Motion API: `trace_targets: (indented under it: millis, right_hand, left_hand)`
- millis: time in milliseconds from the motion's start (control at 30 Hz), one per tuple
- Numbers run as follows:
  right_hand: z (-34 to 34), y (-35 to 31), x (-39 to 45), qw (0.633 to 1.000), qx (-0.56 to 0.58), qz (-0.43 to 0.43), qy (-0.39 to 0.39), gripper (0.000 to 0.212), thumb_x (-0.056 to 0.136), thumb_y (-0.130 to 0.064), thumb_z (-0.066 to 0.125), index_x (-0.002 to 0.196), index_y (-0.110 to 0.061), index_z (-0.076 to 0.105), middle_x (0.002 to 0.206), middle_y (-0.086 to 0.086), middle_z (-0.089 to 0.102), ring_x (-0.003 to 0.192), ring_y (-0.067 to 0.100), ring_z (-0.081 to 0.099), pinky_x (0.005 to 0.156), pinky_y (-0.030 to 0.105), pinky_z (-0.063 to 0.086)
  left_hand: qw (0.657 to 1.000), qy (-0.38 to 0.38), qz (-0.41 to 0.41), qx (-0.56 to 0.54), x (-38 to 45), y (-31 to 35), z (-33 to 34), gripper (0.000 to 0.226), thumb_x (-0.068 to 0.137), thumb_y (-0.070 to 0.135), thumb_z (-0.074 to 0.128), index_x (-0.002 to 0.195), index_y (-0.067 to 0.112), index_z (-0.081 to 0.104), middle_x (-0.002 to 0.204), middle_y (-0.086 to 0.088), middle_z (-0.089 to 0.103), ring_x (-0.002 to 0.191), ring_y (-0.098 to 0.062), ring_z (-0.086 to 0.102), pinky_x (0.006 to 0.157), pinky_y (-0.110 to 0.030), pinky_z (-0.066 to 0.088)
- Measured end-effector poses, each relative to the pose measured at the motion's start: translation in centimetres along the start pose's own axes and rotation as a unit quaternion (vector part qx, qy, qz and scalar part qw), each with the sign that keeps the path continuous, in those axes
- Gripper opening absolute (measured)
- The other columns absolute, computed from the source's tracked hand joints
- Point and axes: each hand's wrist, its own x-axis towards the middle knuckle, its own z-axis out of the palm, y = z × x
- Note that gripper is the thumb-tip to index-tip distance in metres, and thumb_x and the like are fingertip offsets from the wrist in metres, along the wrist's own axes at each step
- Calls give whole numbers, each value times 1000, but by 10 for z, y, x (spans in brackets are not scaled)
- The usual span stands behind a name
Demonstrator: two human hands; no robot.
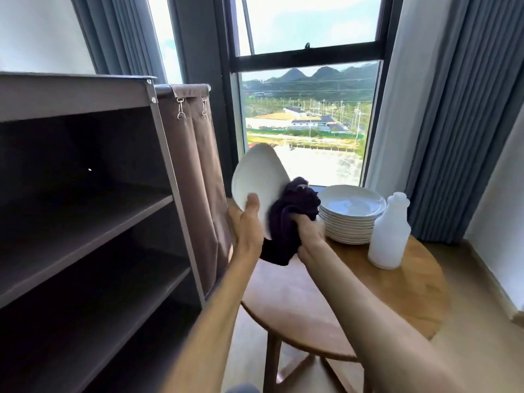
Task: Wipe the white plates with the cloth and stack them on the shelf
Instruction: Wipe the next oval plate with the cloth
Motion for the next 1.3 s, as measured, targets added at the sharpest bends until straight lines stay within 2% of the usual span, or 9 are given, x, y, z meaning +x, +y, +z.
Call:
trace_targets:
  millis: [167, 267, 433, 700, 800, 933, 1033, 1133, 1300]
  right_hand:
    - [-17, -28, -3, 957, -221, -115, -146, 25, 59, -8, 71, 84, -10, 69, 80, 5, 71, 83, 24, 68, 75, 35, 56]
    - [-2, -39, -8, 979, -132, -116, -101, 16, 75, 0, 72, 88, -10, 70, 85, 8, 73, 84, 25, 70, 71, 32, 58]
    - [20, -45, -20, 996, 80, -18, 27, 14, 78, -5, 72, 90, -9, 65, 90, 9, 72, 81, 27, 69, 70, 35, 60]
    - [-1, -4, -31, 994, 98, 44, 31, 20, 80, -12, 77, 98, -11, 69, 102, 11, 76, 91, 29, 73, 75, 40, 62]
    - [-24, -8, -22, 995, 84, -11, 51, 21, 80, -2, 74, 97, -13, 68, 98, 8, 74, 93, 28, 72, 74, 37, 62]
    - [-54, -38, -2, 980, -147, -134, -1, 22, 78, 5, 69, 88, -14, 66, 86, 3, 69, 87, 23, 66, 80, 39, 59]
    - [-55, -40, -5, 941, -277, -190, -46, 17, 78, 3, 71, 84, -11, 64, 81, 3, 67, 81, 19, 63, 74, 34, 56]
    - [-36, -30, -15, 963, -199, -179, 5, 16, 78, -1, 71, 81, -15, 66, 81, 2, 69, 81, 20, 65, 73, 36, 56]
    - [-15, 4, -22, 996, -69, -57, 6, 16, 63, -17, 75, 78, -15, 71, 90, 12, 75, 89, 32, 72, 79, 46, 61]
  left_hand:
    - [976, -155, -10, 150, 45, 35, -25, 19, 97, 7, 55, 89, 18, 67, 86, -3, 73, 83, -24, 70, 78, -38, 58]
    - [954, -231, -77, 175, 58, 41, -20, 14, 93, 13, 60, 95, 11, 73, 97, -13, 78, 92, -32, 75, 95, -53, 57]
    - [979, -181, -70, -56, 29, 5, -3, 62, 75, 29, 69, 132, 6, 58, 124, -23, 66, 109, -37, 65, 100, -55, 51]
    - [1000, 5, 18, -4, -20, -23, 17, 46, 110, 18, 42, 155, 13, 38, 137, -4, 54, 122, -19, 57, 99, -26, 55]
    - [999, -35, 6, 35, -18, -23, -5, 34, 109, 18, 45, 143, 17, 47, 130, -6, 59, 121, -23, 59, 102, -42, 56]
    - [983, -137, 35, 116, -8, -5, -37, 23, 107, 11, 44, 103, 28, 58, 98, 1, 62, 88, -11, 63, 63, -16, 56]
    - [982, -171, -25, 74, 27, 8, -45, 25, 106, 24, 46, 117, 12, 65, 101, -7, 68, 94, -21, 66, 71, -27, 57]
    - [980, -149, -76, -105, 33, -2, -45, 66, 87, 49, 63, 136, 4, 58, 120, -18, 66, 110, -33, 64, 88, -44, 54]
    - [964, -173, -42, -198, -8, -33, -20, 75, 78, 22, 66, 150, 16, 44, 128, -18, 62, 117, -34, 59, 103, -48, 49]
